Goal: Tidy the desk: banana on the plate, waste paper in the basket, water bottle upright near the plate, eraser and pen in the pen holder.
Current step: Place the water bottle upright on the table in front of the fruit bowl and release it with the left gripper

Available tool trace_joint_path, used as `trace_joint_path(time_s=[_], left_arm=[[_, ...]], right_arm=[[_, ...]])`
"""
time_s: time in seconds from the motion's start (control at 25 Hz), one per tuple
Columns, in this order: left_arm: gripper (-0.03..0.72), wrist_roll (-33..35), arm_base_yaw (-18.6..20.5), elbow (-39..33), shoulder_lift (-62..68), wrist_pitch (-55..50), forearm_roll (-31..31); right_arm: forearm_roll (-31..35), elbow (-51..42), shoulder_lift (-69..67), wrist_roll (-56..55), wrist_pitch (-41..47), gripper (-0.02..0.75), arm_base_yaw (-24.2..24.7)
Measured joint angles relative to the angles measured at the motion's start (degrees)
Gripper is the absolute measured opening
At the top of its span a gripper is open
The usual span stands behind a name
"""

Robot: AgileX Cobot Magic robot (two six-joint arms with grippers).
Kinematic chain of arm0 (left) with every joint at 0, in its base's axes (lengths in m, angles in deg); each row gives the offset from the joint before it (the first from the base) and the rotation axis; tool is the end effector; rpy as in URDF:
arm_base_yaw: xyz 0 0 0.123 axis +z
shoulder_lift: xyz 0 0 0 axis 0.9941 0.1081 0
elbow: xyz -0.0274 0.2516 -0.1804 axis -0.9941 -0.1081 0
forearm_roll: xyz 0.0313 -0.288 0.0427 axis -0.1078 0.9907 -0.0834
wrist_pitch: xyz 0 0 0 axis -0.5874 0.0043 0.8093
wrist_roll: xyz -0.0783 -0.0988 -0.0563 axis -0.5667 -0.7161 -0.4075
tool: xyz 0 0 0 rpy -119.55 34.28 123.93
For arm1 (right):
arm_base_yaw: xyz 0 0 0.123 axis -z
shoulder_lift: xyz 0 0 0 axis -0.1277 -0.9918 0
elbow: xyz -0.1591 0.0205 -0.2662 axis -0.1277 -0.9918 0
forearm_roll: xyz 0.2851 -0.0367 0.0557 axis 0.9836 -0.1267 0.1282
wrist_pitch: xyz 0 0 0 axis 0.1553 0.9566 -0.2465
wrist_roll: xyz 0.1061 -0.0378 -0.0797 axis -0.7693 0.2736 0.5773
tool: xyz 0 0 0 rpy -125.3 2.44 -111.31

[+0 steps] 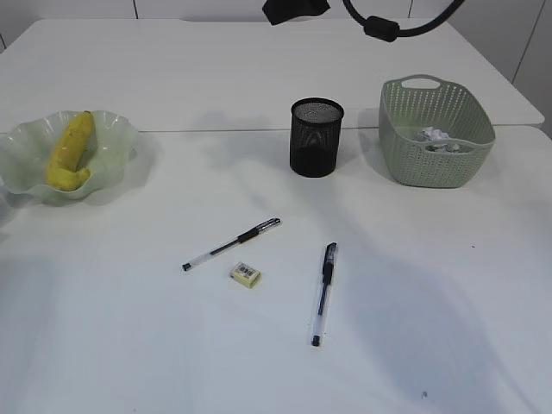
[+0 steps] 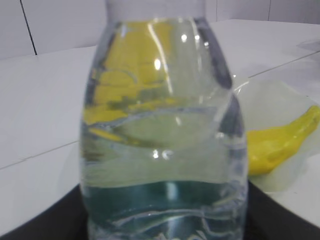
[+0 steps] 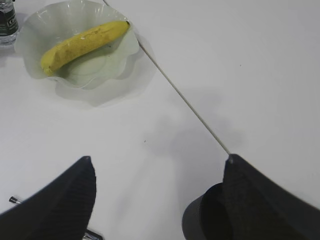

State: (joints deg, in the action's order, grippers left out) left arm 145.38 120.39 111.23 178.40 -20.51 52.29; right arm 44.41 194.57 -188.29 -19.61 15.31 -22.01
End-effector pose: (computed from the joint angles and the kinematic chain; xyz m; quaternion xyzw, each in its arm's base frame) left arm 0.4383 0.1681 0.0409 0.2165 0.7228 -0.1605 0.6363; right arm 0.5355 0.2017 0.3666 -0.4455 0.7772 0.1345 0.4236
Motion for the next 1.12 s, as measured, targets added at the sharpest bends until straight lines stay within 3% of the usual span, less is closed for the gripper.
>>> trace_joint_path(time_s=[0.64, 1.12], left_arm=[[0.388, 1.05, -3.36, 2.90, 1.41, 0.00, 0.00], [0.388, 1.05, -3.73, 3.38, 1.64, 0.00, 0.00]], right_arm=[[0.14, 0.00, 0.00, 0.04, -0.08, 0.589, 0.00], [0.14, 0.00, 0.00, 0.13, -0.15, 0.589, 0.00]])
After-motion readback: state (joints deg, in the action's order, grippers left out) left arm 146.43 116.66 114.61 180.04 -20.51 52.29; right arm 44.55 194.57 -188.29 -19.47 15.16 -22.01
